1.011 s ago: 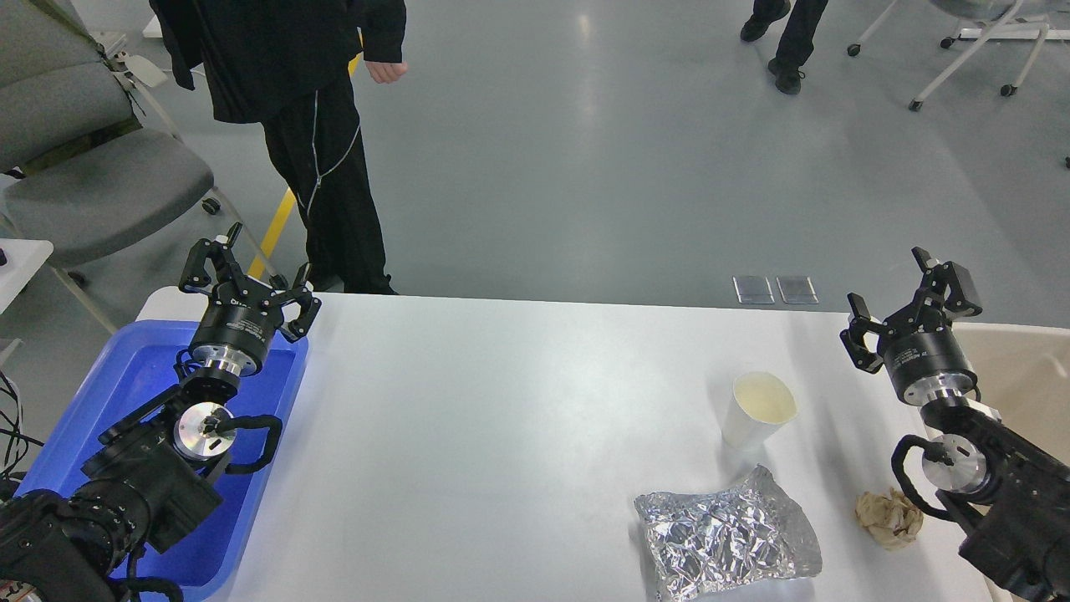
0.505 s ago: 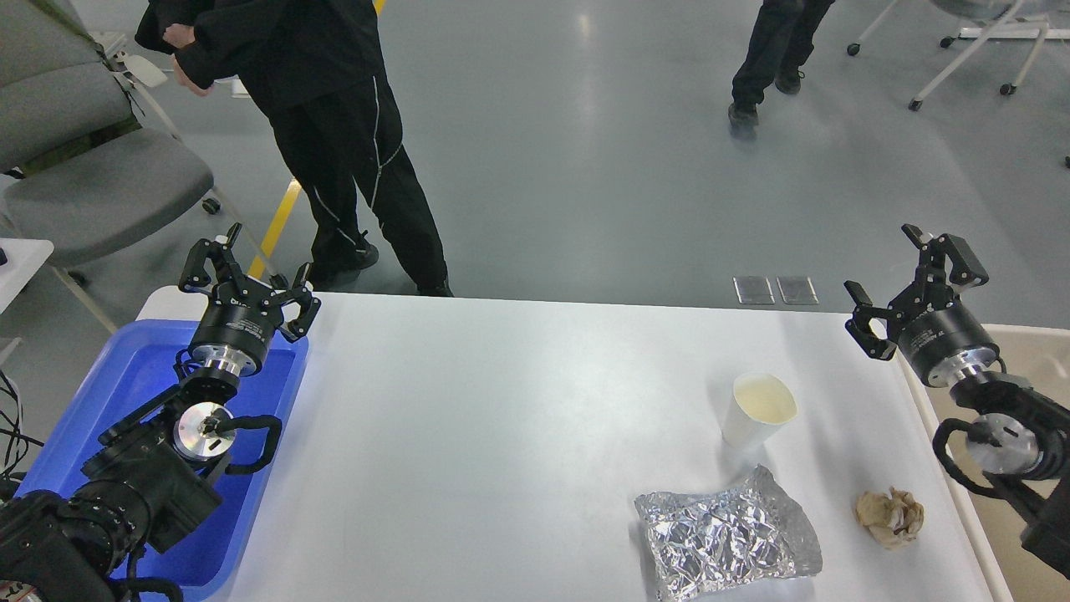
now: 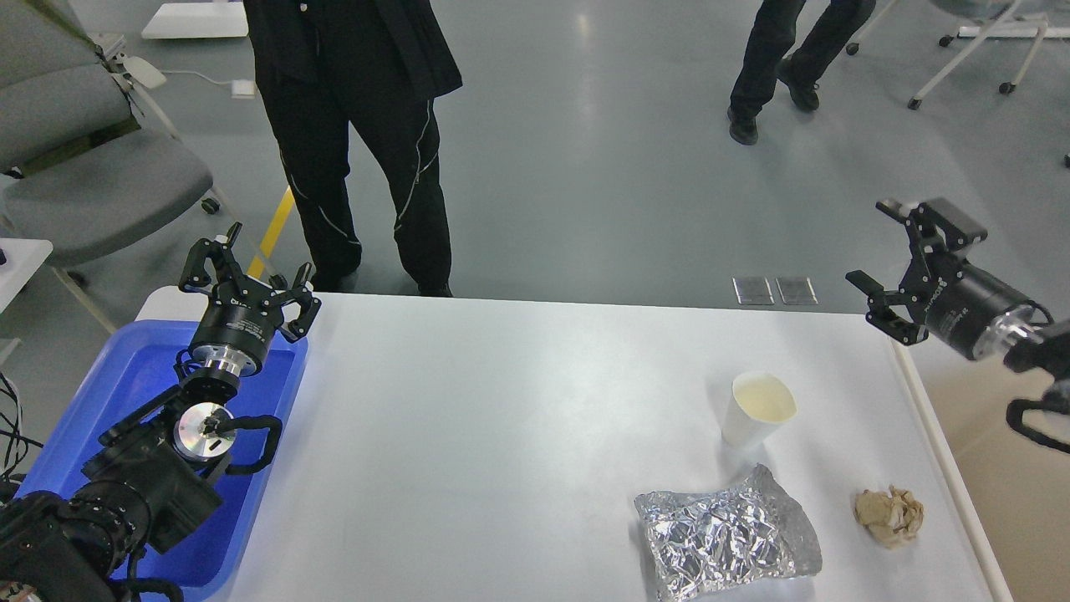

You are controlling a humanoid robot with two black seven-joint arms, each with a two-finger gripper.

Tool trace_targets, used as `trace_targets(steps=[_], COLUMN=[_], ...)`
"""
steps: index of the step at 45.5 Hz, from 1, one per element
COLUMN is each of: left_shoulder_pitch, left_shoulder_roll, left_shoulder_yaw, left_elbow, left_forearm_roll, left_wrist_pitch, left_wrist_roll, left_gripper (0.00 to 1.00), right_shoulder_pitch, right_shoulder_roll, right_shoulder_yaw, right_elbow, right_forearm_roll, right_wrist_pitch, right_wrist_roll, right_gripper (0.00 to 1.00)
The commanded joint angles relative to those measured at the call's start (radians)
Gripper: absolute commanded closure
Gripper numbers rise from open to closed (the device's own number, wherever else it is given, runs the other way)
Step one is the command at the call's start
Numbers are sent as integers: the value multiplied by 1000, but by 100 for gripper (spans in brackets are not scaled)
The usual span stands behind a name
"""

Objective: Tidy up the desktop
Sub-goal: 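Move the open right gripper toward the white paper cup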

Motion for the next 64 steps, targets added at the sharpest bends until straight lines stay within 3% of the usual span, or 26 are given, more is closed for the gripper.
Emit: trace_targets(steps=[1,11,18,30,38,64], left_shoulder_pitch=[0,0,0,0,0,0], left_shoulder_roll=[0,0,0,0,0,0], left_shoulder_yaw=[0,0,0,0,0,0], left_elbow=[0,0,2,2,0,2], left_forearm_roll=[0,0,0,0,0,0], left_wrist_pitch=[0,0,0,0,0,0], left_wrist_roll=[0,0,0,0,0,0], left_gripper=[0,0,0,0,0,0], right_shoulder_pitch=[100,267,405,477,460,333], right_shoulder_roll=[-58,-10,34,105,123,145], right_shoulder_yaw=[-67,-333,-611,-814,-855,-835], right_elbow=[68,63,56,-3,-4,-24], right_forearm_roll=[-184,-478,-537,-659,-860,-871], right_wrist_pitch=[48,33,18,-37,-116,-255], right_wrist_roll=[-103,-97,-104,-104,-104,-100], right_gripper=[0,0,0,0,0,0])
